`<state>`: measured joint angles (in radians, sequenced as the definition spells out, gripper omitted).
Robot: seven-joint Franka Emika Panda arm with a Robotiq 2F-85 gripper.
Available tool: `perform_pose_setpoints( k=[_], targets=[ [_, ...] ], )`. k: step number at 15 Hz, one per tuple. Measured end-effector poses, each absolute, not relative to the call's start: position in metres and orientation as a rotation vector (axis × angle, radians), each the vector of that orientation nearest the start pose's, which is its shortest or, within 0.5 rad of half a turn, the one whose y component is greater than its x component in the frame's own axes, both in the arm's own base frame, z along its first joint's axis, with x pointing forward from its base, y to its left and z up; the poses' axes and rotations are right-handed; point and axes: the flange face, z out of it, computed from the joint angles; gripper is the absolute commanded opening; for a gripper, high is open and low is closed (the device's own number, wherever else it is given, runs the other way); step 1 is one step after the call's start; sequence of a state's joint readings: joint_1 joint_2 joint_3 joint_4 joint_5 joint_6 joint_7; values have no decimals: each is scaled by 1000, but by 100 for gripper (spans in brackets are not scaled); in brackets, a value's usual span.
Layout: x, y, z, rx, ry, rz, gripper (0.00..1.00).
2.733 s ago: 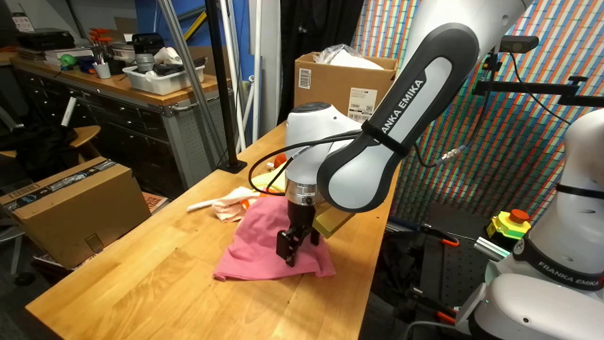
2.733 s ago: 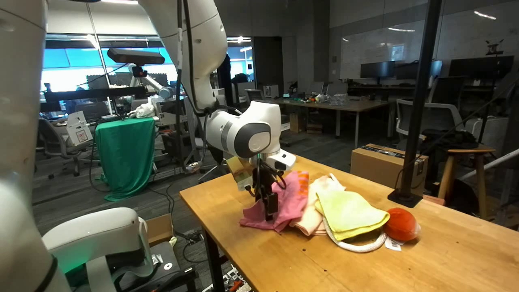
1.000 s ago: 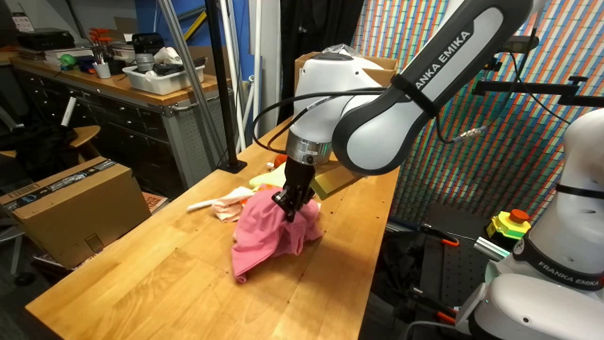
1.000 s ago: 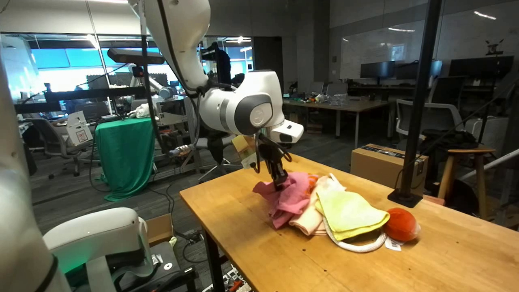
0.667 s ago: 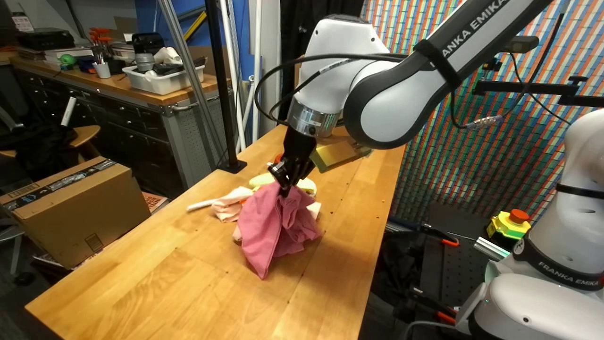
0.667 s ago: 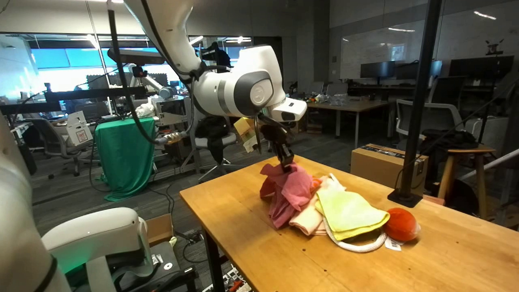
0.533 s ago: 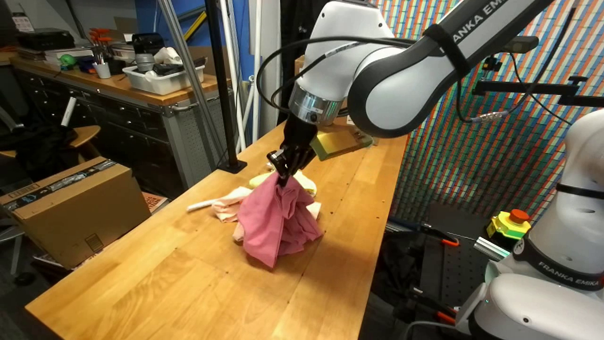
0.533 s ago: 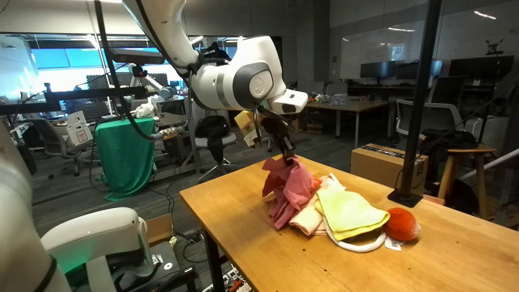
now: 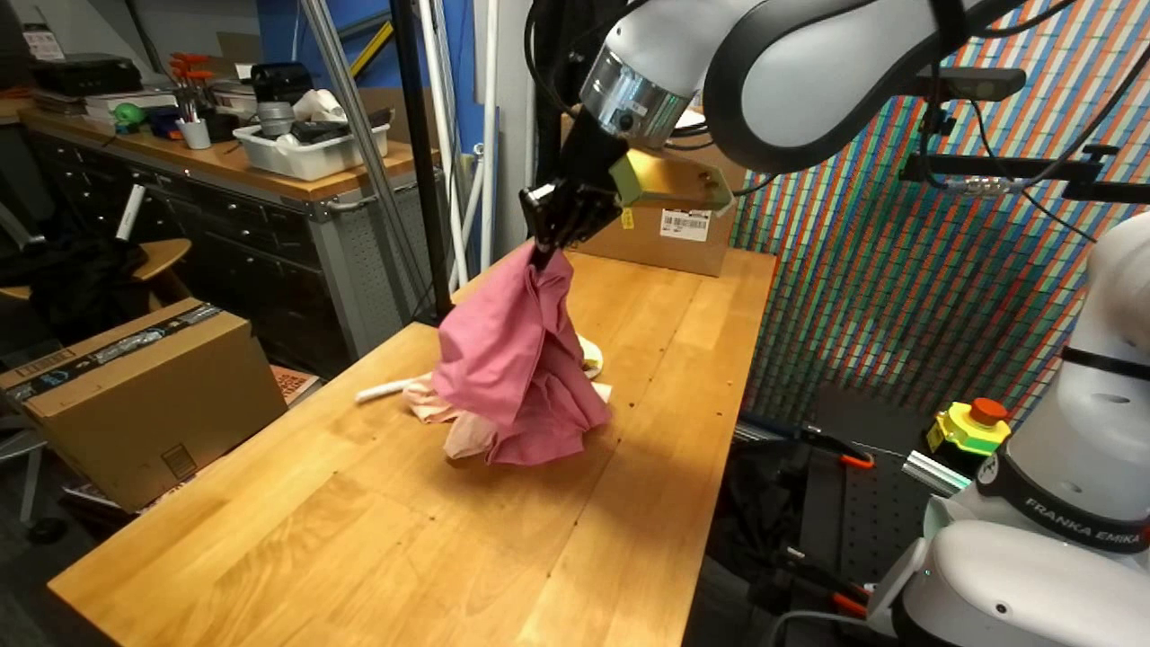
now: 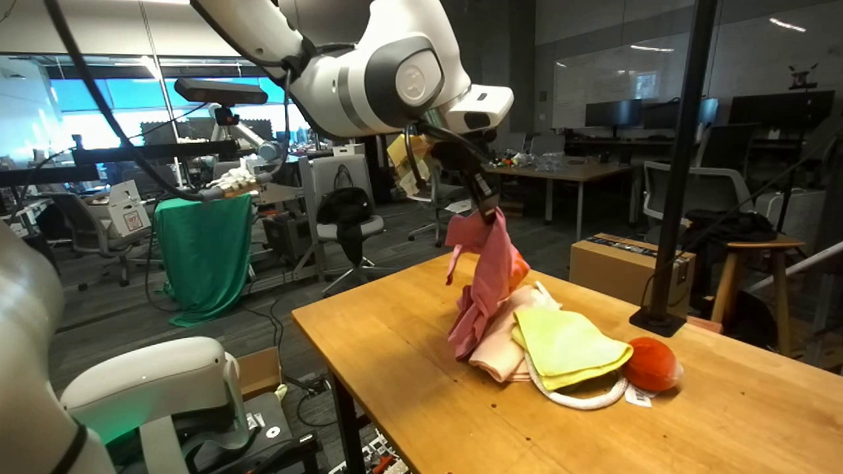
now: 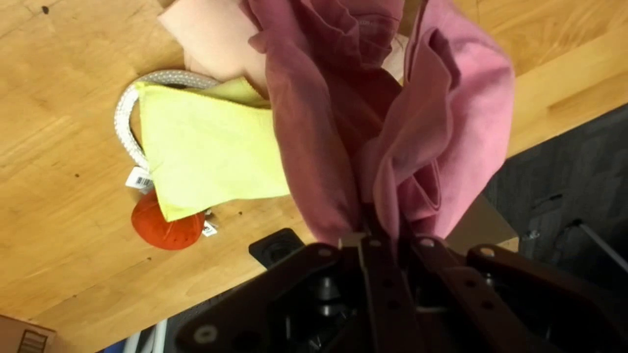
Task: Move the pink t-shirt and the radish to the right, move the peach t-shirt to the left, move the white cable forwards, move the yellow towel backwards
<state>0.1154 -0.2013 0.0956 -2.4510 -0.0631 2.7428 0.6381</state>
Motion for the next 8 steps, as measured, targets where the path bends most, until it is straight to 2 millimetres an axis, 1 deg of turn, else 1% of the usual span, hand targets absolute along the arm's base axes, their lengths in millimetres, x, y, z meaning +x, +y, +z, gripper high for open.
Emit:
perform_pose_setpoints(
  k=[5,8],
  targets=[
    [477,83,468,-2796,619,-804,7],
    [476,67,481,-2766,676,-835,7]
  ],
)
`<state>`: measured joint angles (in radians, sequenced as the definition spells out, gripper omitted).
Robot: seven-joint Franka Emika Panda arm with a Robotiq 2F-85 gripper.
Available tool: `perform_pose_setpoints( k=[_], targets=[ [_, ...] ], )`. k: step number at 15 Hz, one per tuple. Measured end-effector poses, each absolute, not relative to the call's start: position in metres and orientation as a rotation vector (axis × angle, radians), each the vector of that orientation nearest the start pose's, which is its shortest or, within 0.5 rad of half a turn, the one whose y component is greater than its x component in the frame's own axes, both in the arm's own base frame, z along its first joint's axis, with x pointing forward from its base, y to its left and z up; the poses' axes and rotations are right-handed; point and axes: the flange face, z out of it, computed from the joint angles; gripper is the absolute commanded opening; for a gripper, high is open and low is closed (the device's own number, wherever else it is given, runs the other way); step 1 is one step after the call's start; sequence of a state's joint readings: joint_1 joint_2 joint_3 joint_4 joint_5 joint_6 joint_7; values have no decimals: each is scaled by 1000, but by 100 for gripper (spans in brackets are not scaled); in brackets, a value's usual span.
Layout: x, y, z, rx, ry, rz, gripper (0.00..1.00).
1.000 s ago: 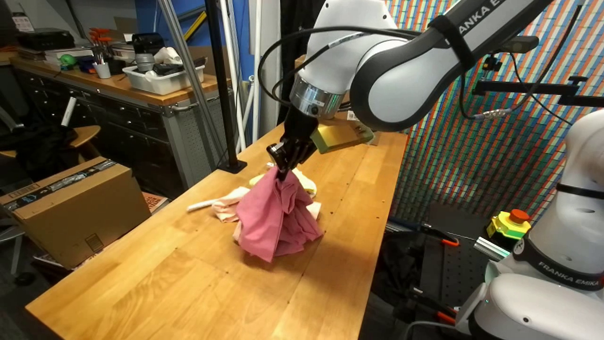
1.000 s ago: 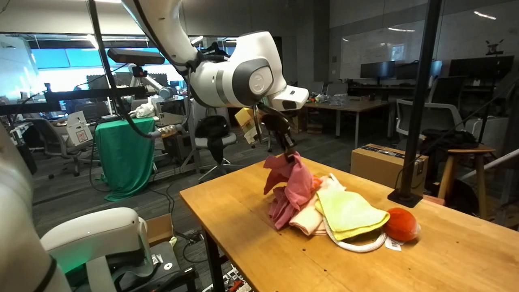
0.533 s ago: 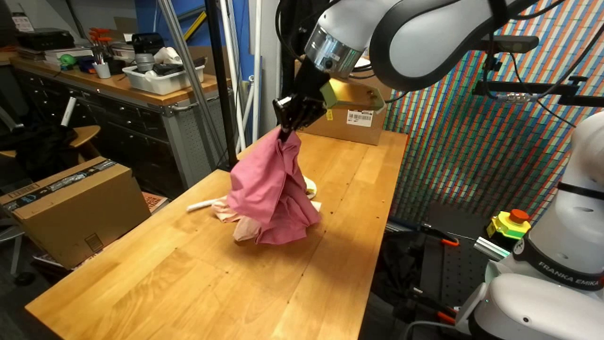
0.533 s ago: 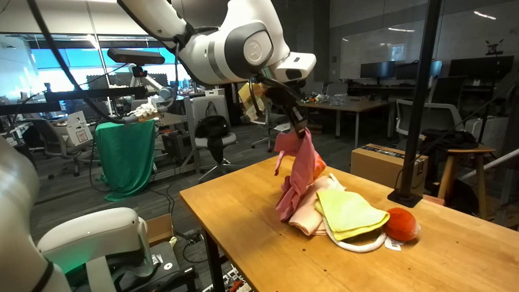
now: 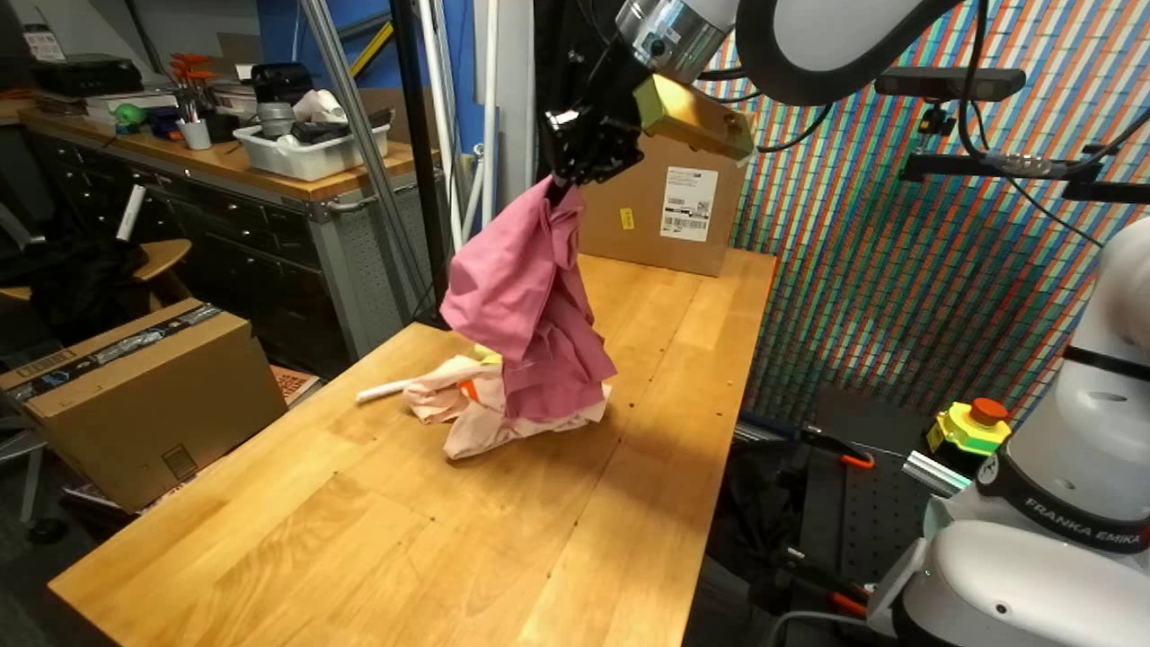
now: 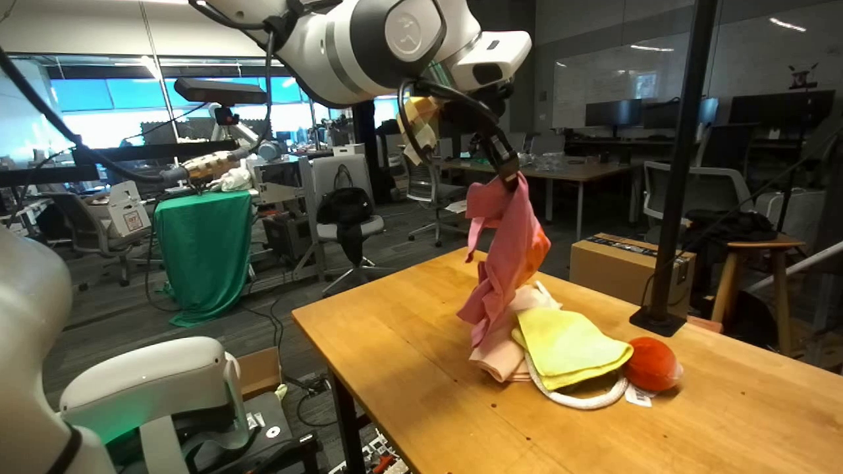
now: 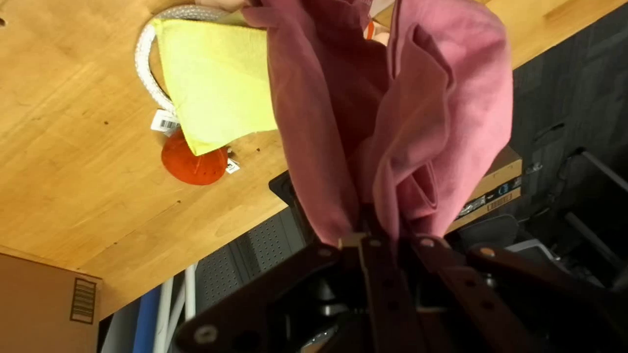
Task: Move the pink t-shirt and the radish to the right, move the peach t-shirt to the left, move the white cable forwards, move the yellow towel backwards
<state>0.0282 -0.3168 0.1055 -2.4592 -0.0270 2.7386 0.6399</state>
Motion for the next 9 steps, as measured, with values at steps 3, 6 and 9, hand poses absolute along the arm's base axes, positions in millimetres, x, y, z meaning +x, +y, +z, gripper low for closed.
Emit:
perform_pose_setpoints(
  k=[3,6,9],
  targets=[
    [474,50,485,-2747,743,-844,7],
    [470,28,486,-2731,838,-846,7],
    [463,3,485,-2707,958,-849,7]
  ],
)
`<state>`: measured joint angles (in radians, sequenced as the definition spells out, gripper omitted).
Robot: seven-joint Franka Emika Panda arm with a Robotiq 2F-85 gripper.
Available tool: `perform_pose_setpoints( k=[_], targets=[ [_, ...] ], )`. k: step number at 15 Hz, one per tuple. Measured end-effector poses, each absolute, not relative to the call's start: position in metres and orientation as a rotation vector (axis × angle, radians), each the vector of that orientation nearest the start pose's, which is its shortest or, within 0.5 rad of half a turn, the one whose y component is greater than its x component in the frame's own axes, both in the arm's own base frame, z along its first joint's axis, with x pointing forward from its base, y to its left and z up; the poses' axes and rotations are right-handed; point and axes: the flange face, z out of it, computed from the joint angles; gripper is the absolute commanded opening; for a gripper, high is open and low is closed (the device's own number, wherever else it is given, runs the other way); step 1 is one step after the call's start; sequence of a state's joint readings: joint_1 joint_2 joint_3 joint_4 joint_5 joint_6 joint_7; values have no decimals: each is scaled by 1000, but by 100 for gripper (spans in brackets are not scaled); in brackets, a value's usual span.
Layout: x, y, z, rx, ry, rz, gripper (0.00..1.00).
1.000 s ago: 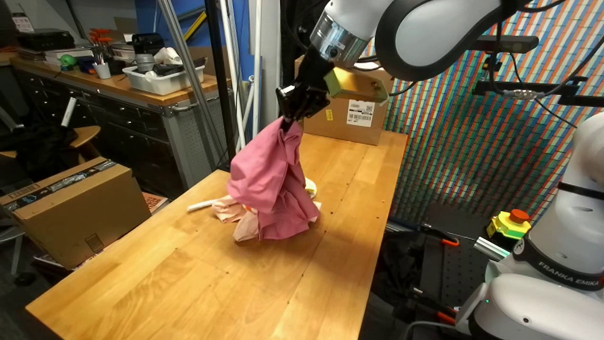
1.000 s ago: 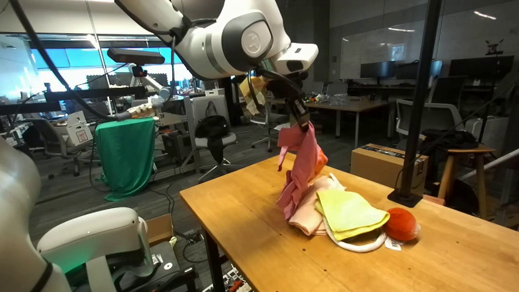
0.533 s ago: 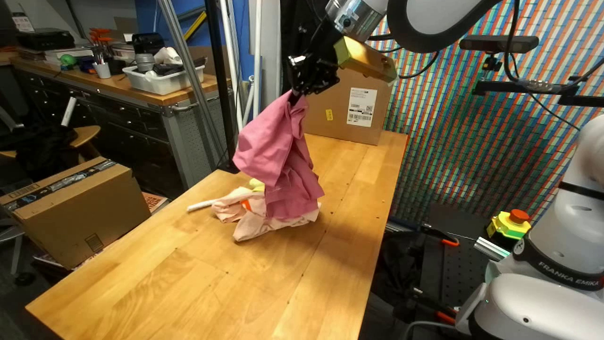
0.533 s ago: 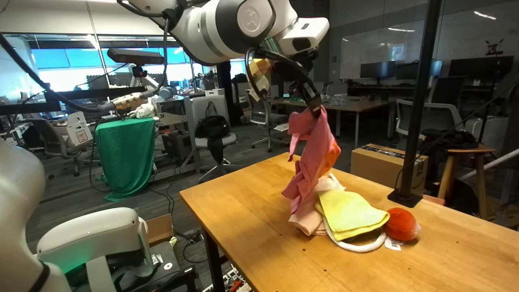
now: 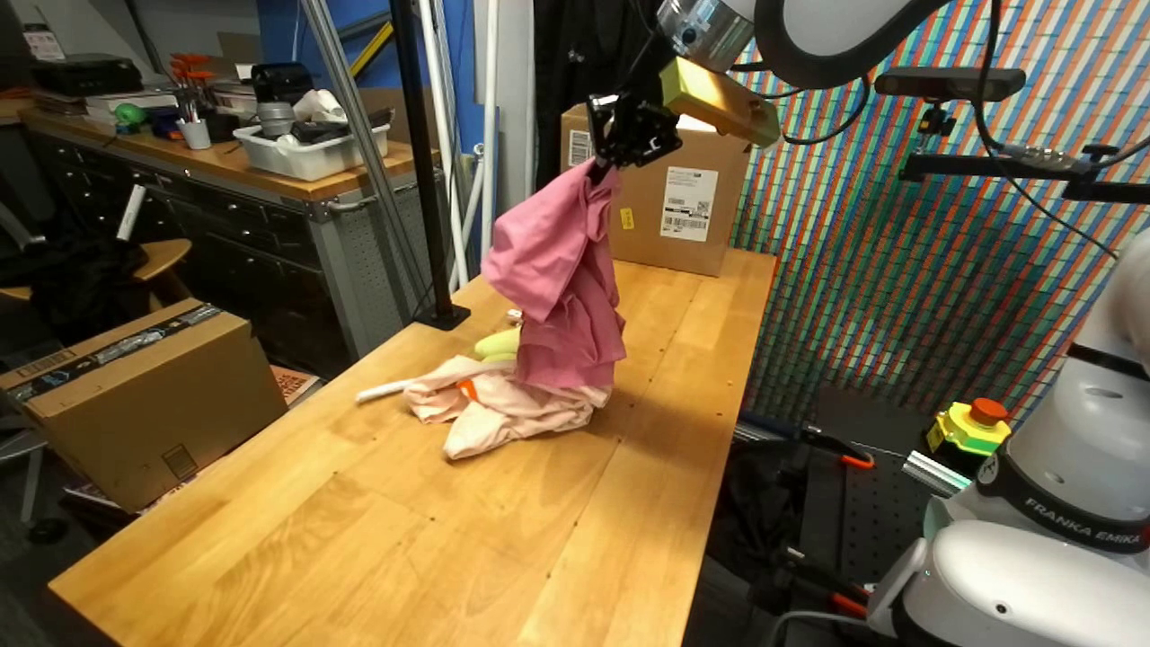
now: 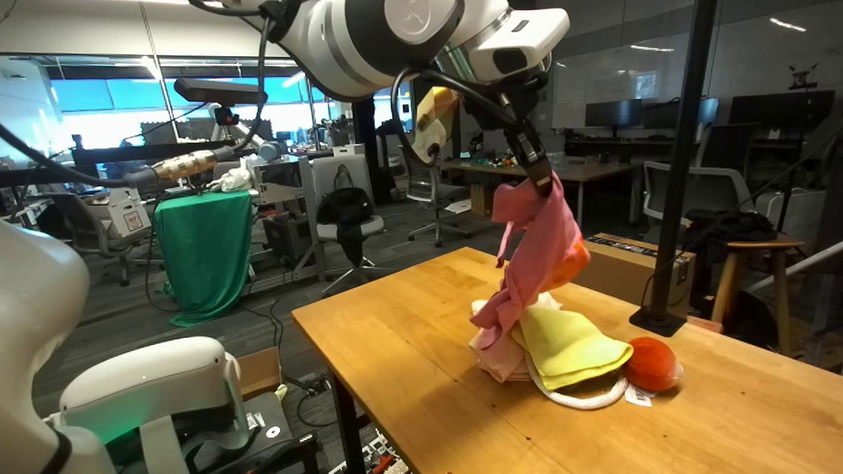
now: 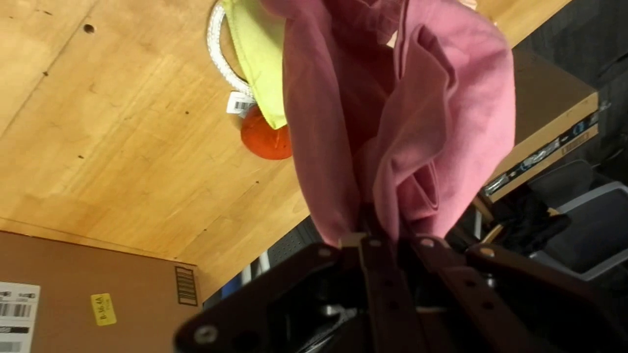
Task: Move the pink t-shirt and the radish to the right, move the peach t-shirt to the left, move the white cable forwards, move the yellow towel backwards
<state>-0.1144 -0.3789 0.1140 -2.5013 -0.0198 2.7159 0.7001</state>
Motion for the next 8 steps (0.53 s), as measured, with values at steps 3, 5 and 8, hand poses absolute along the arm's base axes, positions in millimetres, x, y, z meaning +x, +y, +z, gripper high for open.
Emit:
perform_pose_setpoints(
  k=[3,5,8],
  targets=[
    [455,-20,484,-2672,1083,-848,7],
    [450,-37,482,-2644,1172,-842,7],
    [440,-63,480,-2593,1314,-835,7]
  ],
)
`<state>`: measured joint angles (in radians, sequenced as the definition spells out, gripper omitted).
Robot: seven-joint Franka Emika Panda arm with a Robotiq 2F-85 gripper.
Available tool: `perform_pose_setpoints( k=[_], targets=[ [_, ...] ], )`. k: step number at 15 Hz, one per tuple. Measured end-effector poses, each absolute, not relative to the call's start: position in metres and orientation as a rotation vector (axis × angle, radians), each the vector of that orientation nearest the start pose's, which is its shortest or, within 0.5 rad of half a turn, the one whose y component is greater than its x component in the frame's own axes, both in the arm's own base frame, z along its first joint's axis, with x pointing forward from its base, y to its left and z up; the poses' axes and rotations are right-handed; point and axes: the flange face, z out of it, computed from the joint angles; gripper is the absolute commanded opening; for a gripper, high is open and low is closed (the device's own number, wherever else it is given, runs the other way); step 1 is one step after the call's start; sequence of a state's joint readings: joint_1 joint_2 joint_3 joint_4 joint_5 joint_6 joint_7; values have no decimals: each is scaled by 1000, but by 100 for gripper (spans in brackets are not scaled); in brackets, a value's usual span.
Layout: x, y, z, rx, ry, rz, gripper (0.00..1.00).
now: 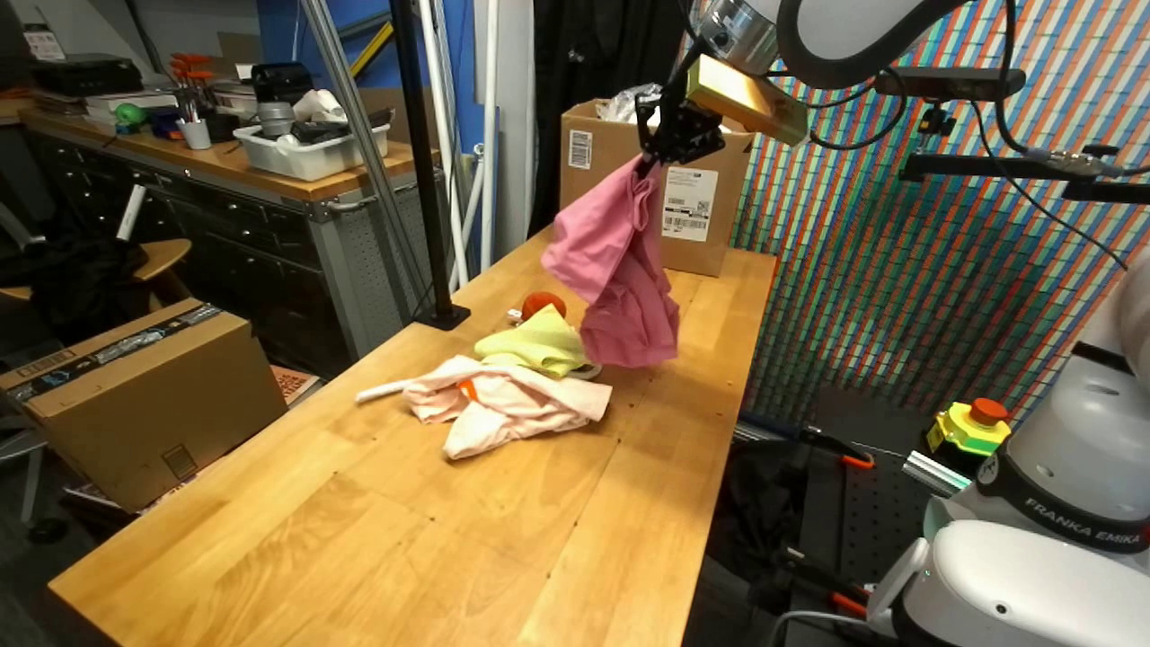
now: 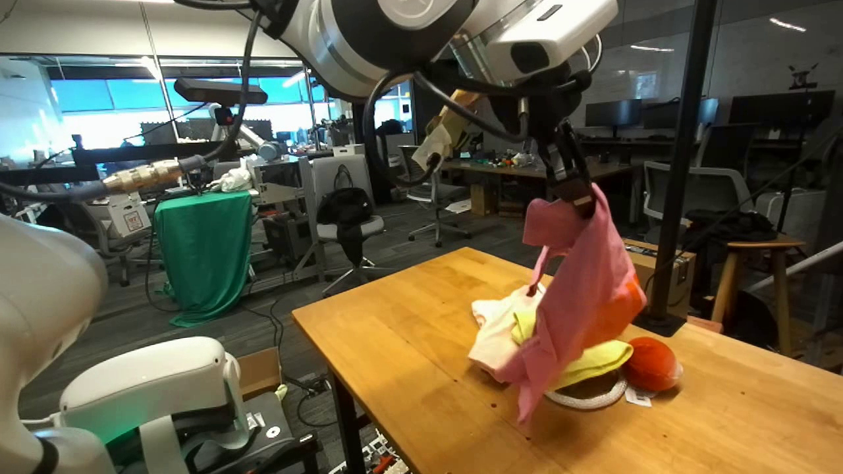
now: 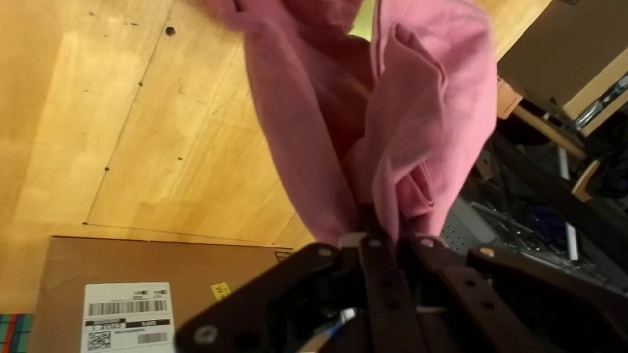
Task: Move the pink t-shirt and the radish to the right, move the peach t-shirt to the left, move the white cable forwards, move the yellow towel backwards
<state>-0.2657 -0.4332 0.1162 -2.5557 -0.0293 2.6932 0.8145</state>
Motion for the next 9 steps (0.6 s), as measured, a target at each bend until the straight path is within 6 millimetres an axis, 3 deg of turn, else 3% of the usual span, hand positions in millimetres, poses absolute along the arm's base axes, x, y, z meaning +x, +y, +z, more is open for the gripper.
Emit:
perform_pose_setpoints(
  k=[9],
  targets=[
    [418,-128,469,-2449,1655,-819,7]
  ],
)
